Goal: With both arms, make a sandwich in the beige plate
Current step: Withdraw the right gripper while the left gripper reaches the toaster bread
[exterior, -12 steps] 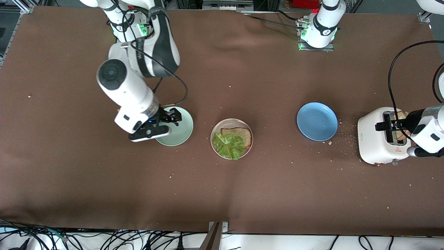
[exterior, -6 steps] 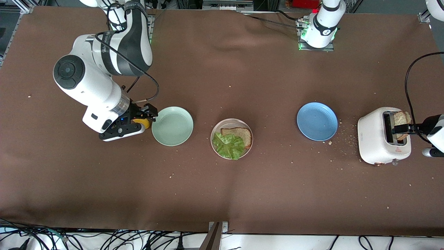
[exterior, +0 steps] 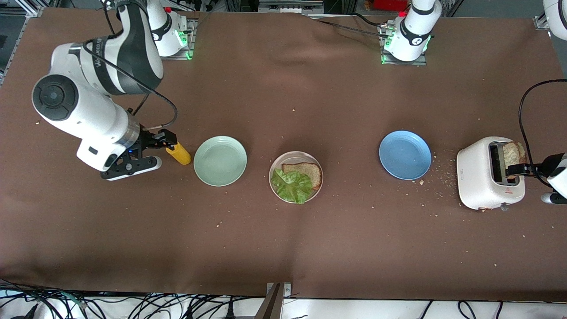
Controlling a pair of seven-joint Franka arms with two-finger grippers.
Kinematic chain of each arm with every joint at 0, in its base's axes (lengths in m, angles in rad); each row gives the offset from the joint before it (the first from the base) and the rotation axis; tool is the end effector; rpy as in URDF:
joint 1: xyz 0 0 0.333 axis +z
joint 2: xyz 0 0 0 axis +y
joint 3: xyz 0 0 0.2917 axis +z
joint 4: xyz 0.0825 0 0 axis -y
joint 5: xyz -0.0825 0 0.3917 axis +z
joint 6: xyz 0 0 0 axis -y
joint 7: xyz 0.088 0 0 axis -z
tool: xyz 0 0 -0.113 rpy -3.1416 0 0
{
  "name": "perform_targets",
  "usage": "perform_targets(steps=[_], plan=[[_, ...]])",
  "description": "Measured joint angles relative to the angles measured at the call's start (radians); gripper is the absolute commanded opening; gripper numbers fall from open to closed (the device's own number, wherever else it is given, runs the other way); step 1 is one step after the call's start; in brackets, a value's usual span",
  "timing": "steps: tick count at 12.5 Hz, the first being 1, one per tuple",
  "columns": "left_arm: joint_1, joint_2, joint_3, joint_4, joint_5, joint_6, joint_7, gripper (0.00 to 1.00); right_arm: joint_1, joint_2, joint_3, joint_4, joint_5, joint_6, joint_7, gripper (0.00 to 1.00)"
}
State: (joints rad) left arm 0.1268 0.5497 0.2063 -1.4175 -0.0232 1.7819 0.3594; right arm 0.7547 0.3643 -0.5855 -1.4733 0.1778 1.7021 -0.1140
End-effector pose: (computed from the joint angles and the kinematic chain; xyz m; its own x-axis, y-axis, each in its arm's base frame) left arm 0.6514 0.2006 0.3424 0.9806 -0.0371 -0.1925 -0.0415 -0.9990 -0.0192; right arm 0.6248 0.1714 0.4608 0.9594 0.2713 -0.0770 0.2732 -0.9618 0.0156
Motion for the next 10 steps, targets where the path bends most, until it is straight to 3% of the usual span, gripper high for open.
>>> perform_targets(steps=[2,8,10], plan=[[0.009,0.010,0.000,-0.018,0.000,0.003,0.001,0.00,-0.158,-0.082,0.179,-0.006,-0.095,-0.041,0.048,1.00],[0.026,0.011,0.001,-0.028,0.027,-0.039,0.065,0.00,-0.576,-0.247,0.494,-0.120,-0.156,-0.018,0.057,1.00],[0.024,0.006,0.000,0.009,0.055,-0.072,0.115,0.00,-0.625,-0.310,0.521,-0.191,-0.168,0.023,0.060,1.00]])
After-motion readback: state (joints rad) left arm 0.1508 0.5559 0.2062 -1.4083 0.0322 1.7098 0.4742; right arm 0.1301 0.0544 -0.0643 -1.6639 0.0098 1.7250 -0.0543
